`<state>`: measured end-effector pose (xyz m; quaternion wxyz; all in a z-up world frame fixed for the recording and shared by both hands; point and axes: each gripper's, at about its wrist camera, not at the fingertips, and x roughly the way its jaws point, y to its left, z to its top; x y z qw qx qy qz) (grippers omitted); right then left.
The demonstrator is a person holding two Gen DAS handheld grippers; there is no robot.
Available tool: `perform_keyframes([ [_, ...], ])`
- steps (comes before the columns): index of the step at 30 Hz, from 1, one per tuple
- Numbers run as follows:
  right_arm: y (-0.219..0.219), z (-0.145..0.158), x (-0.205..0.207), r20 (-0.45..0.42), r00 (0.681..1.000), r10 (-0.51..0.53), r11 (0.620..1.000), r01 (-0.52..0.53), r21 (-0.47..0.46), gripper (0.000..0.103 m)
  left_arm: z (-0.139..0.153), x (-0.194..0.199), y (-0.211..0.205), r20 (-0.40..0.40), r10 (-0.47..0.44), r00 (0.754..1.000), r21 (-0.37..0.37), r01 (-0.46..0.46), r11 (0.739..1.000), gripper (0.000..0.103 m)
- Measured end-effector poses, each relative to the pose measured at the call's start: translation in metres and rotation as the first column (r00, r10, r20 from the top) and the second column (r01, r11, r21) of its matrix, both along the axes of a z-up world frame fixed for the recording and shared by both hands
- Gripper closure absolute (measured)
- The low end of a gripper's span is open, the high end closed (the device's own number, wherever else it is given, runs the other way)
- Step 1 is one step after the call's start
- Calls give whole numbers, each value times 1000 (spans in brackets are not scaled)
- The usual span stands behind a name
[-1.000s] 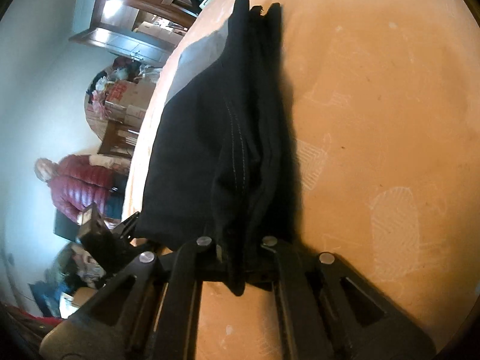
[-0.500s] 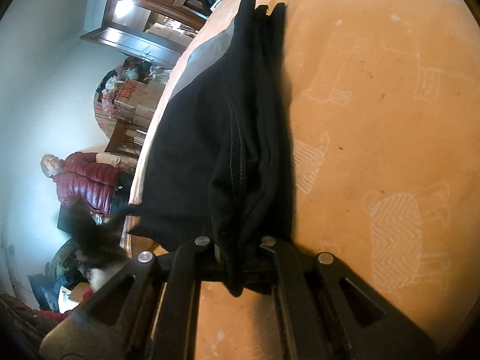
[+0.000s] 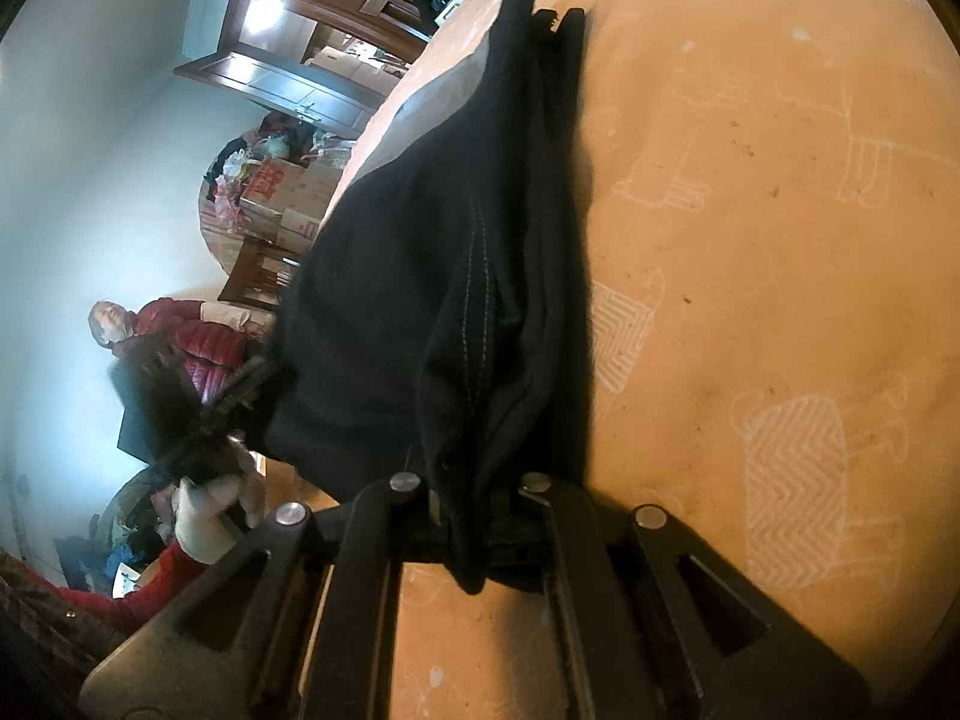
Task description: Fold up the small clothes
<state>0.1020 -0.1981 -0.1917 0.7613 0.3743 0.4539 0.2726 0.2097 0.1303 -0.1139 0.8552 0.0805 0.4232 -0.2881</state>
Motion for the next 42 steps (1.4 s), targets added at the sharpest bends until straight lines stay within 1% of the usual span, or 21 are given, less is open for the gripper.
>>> perform_keyframes([
  [2,-2,0,0,4,1000,3,1000,-3,3,102,-23,-6,11,-61,18,998,36,-16,999,42],
  [4,-2,1,-1,9,1000,2,1000,-2,2,102,-31,-19,36,-119,50,992,-35,-54,998,41],
  [6,-5,0,-2,10,1000,2,1000,-2,4,102,-25,-31,44,-122,59,991,-27,-63,998,41],
  [8,-5,0,-3,11,1000,1,1000,-1,5,102,-20,-44,52,-120,66,991,14,-65,998,41],
  [10,-6,0,-3,11,1000,0,1000,0,8,102,-13,-53,64,-167,73,983,-1,-74,997,41],
  [11,-7,-1,-3,11,1000,0,1000,0,9,102,-6,-58,63,-156,78,985,11,-77,997,44],
  [12,-7,-1,-4,12,1000,-1,1000,1,11,102,7,-64,64,-121,80,989,13,-79,997,52],
  [15,-8,-3,-4,15,1000,-1,1000,1,14,102,47,-66,60,-11,70,997,-83,-71,994,52],
  [16,-9,-3,-4,15,1000,-1,1000,1,15,102,61,-57,51,63,69,996,-84,-64,994,52],
  [18,-9,-3,-4,15,1000,-1,1000,1,14,102,66,-36,36,127,54,990,-65,-46,997,51],
  [22,-9,-3,-4,17,1000,-2,1000,1,16,102,54,41,0,164,49,985,-28,-45,999,51],
  [23,-9,-3,-4,17,1000,-2,1000,1,16,102,44,67,-13,169,55,984,6,-57,998,51],
  [25,-10,-3,-4,17,1000,-1,1000,1,19,102,20,102,-32,158,69,985,93,-85,992,51],
  [26,-11,-3,-4,18,1000,-1,1000,0,22,102,-7,125,-41,103,82,991,161,-98,982,50],
  [27,-12,-4,-4,23,1000,1,1000,-1,29,102,-29,140,-51,48,79,996,193,-87,977,44],
  [28,-12,-5,-3,21,1000,2,1000,-3,28,102,-41,144,-57,49,73,996,208,-82,975,43],
  [30,-14,-6,-4,22,1000,3,999,-4,34,102,-37,142,-66,69,57,996,254,-73,965,43],
  [32,-16,-6,-4,23,1000,5,999,-6,35,102,-31,141,-59,32,67,997,206,-72,976,43],
  [35,-17,-6,-3,24,1000,3,999,-4,33,102,-11,115,-41,41,61,997,137,-66,988,57],
  [36,-18,-6,-3,24,1000,3,999,-4,33,102,-7,95,-34,45,51,998,117,-56,992,58],
  [42,-19,-5,-2,21,1000,5,1000,-6,31,102,-22,-44,-27,52,-114,992,203,102,974,59],
])
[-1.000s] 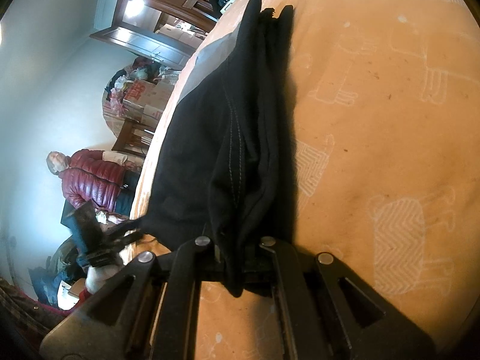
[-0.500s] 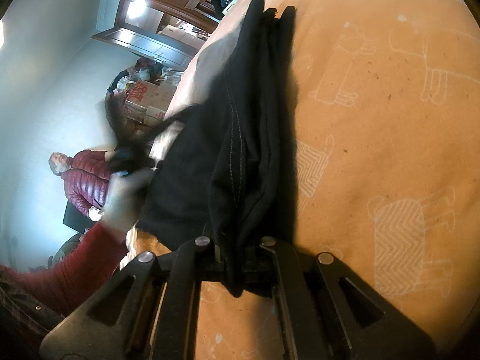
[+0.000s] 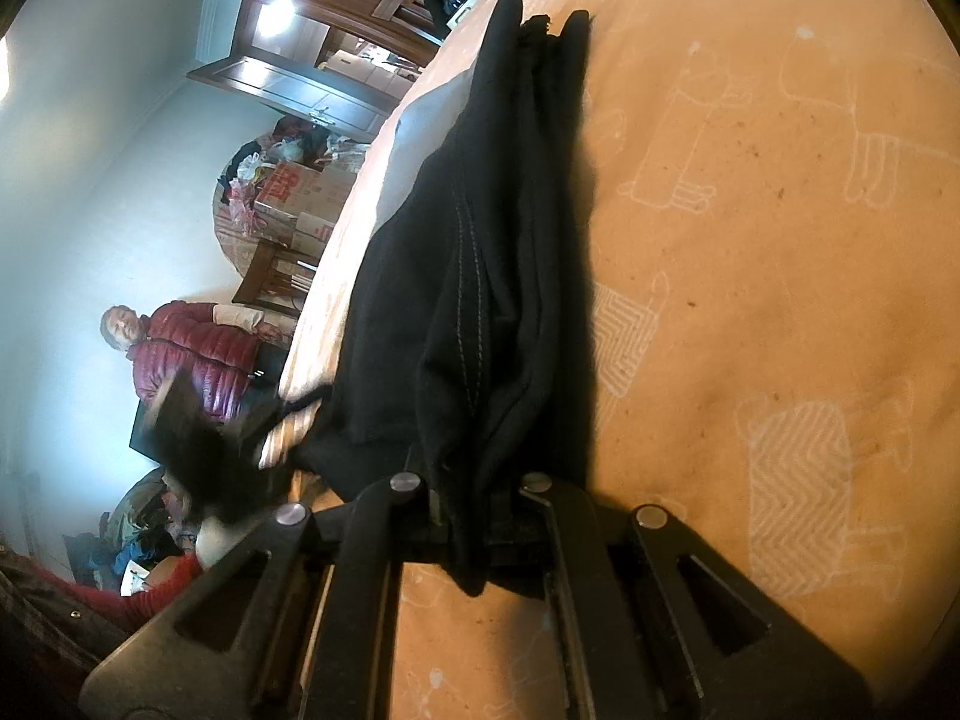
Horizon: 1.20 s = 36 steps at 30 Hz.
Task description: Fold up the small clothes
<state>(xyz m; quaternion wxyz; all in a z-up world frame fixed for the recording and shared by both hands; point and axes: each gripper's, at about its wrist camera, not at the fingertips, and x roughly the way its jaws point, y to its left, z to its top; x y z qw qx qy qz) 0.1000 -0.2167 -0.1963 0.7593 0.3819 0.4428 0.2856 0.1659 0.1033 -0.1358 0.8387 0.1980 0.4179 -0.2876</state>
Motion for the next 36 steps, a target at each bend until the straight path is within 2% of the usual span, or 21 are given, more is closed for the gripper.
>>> perform_keyframes([
  [2,2,3,1,-7,1000,-2,1000,2,-6,102,3,-20,6,-17,17,1000,-6,-17,1000,61],
  [3,2,4,1,-15,1000,-2,1000,2,-11,102,7,-24,14,-57,33,998,-47,-35,998,59],
  [4,3,6,1,-33,999,-4,1000,3,-22,102,13,-25,28,-127,45,991,-129,-62,990,52],
  [5,5,10,1,-52,999,-3,999,2,-35,101,20,-27,37,-149,53,987,-166,-77,983,49],
  [7,6,20,-2,-91,996,9,997,-16,-80,95,32,-25,56,-195,67,978,-253,-116,961,51],
  [9,5,38,-9,-103,995,15,986,-32,-165,88,46,-12,85,-222,125,967,-362,-201,910,51],
  [11,-4,58,-10,-73,997,-10,979,-5,-206,70,46,7,110,-269,186,945,-433,-291,853,51],
  [13,-11,74,1,-25,999,-38,974,31,-222,48,37,33,123,-315,208,926,-467,-342,815,51],
  [15,-15,78,27,-12,999,-47,973,43,-226,39,24,60,127,-395,178,901,-518,-379,767,50],
  [16,-16,70,46,-41,998,-45,976,35,-213,38,13,78,124,-437,169,883,-538,-407,738,50],
  [17,-15,64,57,-68,997,-47,976,31,-216,38,7,86,121,-451,172,876,-538,-421,730,49],
  [19,-8,44,80,-137,990,-27,969,-8,-246,39,-8,106,113,-485,178,856,-518,-445,731,46],
  [20,-4,35,91,-153,988,-14,971,-23,-240,38,-18,117,110,-518,172,838,-519,-468,715,46],
  [22,-1,33,99,-153,988,-4,981,-26,-194,36,-28,122,108,-549,149,822,-529,-480,700,45],
  [25,8,34,105,-114,993,10,987,-28,-156,35,-33,127,94,-549,109,829,-554,-458,695,35],
  [28,16,30,102,-87,996,2,984,-18,-177,35,-39,131,87,-534,109,839,-538,-436,721,31],
  [30,20,31,95,-41,999,2,977,-11,-211,35,-39,129,81,-507,101,856,-530,-401,747,31],
  [31,22,32,91,-27,1000,-2,977,-4,-215,35,-40,128,81,-497,98,862,-536,-393,747,31],
  [33,26,32,92,-30,1000,-1,978,-6,-211,33,-40,132,81,-508,93,857,-546,-403,734,31],
  [35,29,32,101,-55,998,23,978,-34,-207,27,-41,137,81,-533,80,842,-551,-417,723,27],
  [36,29,32,103,-61,998,32,978,-43,-202,20,-41,140,78,-540,76,838,-551,-420,721,23],
])
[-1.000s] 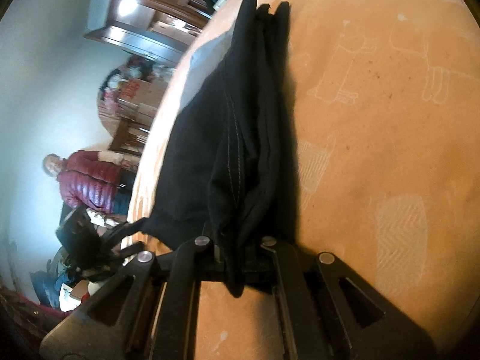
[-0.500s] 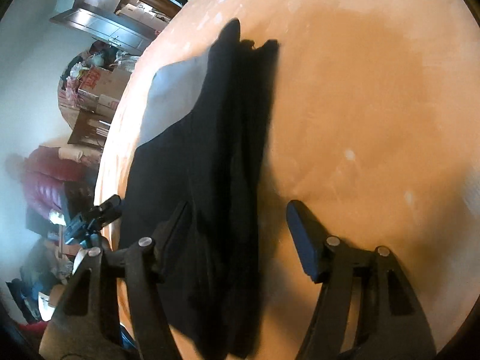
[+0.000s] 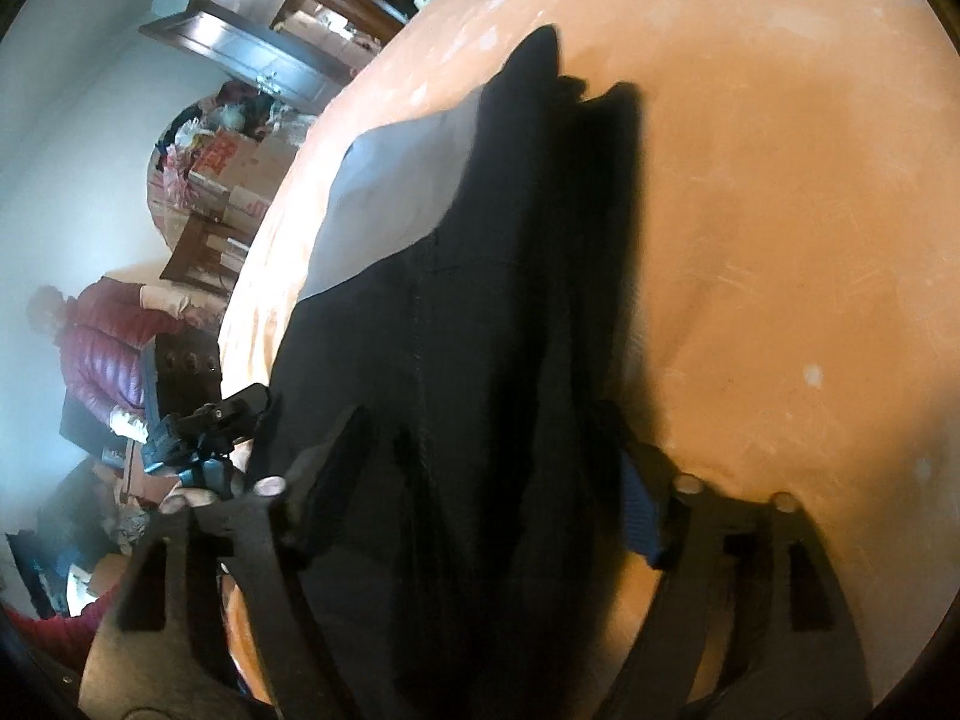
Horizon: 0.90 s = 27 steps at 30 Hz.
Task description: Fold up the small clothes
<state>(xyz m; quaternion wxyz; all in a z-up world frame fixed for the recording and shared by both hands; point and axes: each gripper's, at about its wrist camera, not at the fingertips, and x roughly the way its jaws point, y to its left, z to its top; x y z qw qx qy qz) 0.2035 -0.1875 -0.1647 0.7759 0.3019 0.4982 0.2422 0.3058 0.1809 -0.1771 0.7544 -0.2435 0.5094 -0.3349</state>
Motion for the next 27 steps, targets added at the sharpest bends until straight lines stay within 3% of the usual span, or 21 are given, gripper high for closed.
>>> perform_keyframes([
  [2,2,1,-2,5,1000,9,1000,-9,-5,16,2,-3,-4,10,-4,1000,26,3,1000,20],
  [6,-3,10,-34,26,999,-20,995,23,-93,23,6,-21,-7,49,-53,997,82,49,995,20],
  [10,-17,23,-96,31,999,-43,980,48,-195,22,20,-69,2,96,-127,987,235,101,967,23],
  [13,-24,32,-153,11,996,-88,948,87,-308,19,34,-110,18,137,-101,985,300,56,952,23],
  [14,-18,38,-173,28,996,-84,918,88,-386,17,45,-130,24,176,-64,982,352,-3,936,20],
  [15,-11,41,-187,44,996,-77,882,89,-463,11,56,-150,29,243,-19,970,453,-96,887,13],
  [16,-1,43,-201,62,996,-69,834,92,-545,6,63,-163,29,307,0,952,530,-171,831,13],
  [17,12,43,-213,72,996,-61,782,93,-616,4,70,-182,29,388,11,922,618,-269,739,13],
  [18,22,40,-221,75,996,-52,745,89,-661,0,71,-196,32,420,26,907,649,-321,690,9],
  [20,40,33,-229,80,996,-48,678,92,-729,0,61,-205,37,392,64,918,662,-330,673,6],
  [22,47,29,-232,111,992,-63,642,125,-756,0,37,-206,34,315,50,948,710,-270,651,7],
  [24,44,25,-232,120,988,-97,653,154,-742,0,31,-209,34,324,57,944,713,-283,641,6],
  [27,47,21,-232,167,980,-110,642,198,-741,0,30,-203,38,293,87,952,710,-278,647,0],
])
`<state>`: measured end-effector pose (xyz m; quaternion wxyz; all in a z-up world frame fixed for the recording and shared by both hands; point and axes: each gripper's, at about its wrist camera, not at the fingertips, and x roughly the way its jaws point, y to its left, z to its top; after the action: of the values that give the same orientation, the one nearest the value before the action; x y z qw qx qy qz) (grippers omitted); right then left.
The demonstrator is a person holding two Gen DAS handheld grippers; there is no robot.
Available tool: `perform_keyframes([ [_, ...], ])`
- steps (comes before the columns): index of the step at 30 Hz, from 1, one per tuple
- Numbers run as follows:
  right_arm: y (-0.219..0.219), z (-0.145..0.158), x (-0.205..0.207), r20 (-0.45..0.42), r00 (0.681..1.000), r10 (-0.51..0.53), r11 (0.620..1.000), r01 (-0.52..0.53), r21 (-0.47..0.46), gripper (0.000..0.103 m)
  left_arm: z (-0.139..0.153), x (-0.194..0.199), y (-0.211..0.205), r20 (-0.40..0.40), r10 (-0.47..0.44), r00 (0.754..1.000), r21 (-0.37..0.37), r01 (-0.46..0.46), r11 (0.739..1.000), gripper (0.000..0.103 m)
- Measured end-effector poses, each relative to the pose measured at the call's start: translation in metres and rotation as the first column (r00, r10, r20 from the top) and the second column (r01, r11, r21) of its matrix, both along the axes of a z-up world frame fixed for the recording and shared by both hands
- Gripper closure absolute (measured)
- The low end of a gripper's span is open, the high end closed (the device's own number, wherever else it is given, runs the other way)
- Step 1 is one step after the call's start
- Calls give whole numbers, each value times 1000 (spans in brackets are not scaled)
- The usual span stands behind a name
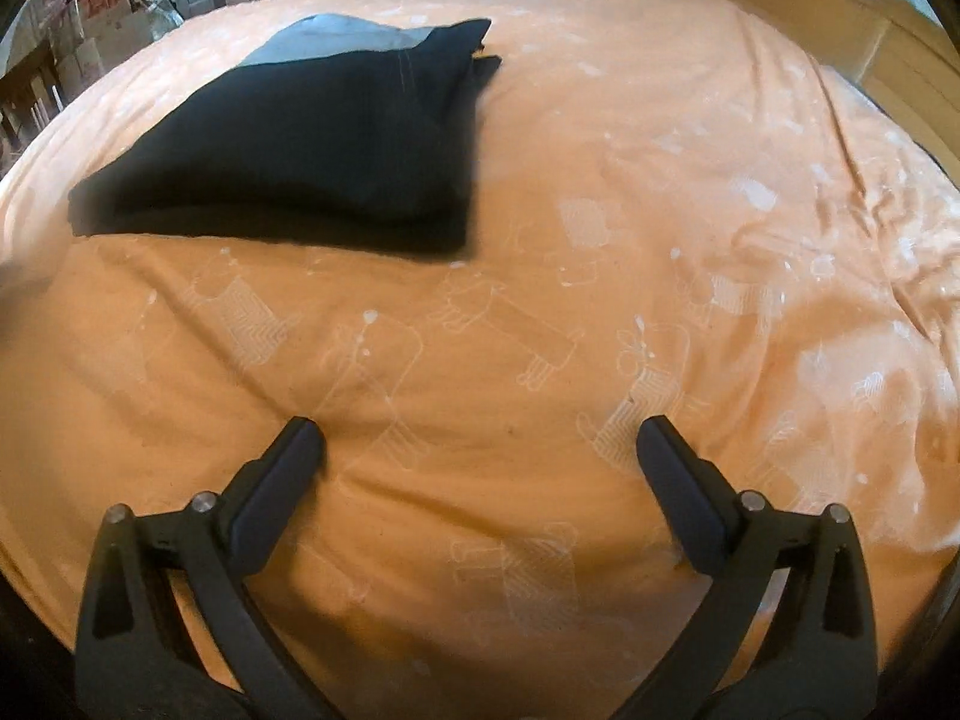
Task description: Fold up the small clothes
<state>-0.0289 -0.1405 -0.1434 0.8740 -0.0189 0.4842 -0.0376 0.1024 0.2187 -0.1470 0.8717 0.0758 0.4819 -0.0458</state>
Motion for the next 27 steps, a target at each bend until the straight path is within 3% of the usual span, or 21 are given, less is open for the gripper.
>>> perform_keyframes([
  [7,-2,1,2,25,1000,-14,999,13,30,0,1,9,7,-26,34,999,-67,-35,997,0],
  [12,-1,2,0,14,1000,-13,1000,13,18,0,-1,8,4,-34,40,999,-66,-42,997,0],
  [16,-3,3,4,-6,1000,-20,999,21,33,0,-1,14,5,-53,56,997,-73,-59,996,0],
  [27,-4,2,17,-90,995,-38,997,44,60,0,-4,11,3,-12,55,998,-84,-56,995,0],
])
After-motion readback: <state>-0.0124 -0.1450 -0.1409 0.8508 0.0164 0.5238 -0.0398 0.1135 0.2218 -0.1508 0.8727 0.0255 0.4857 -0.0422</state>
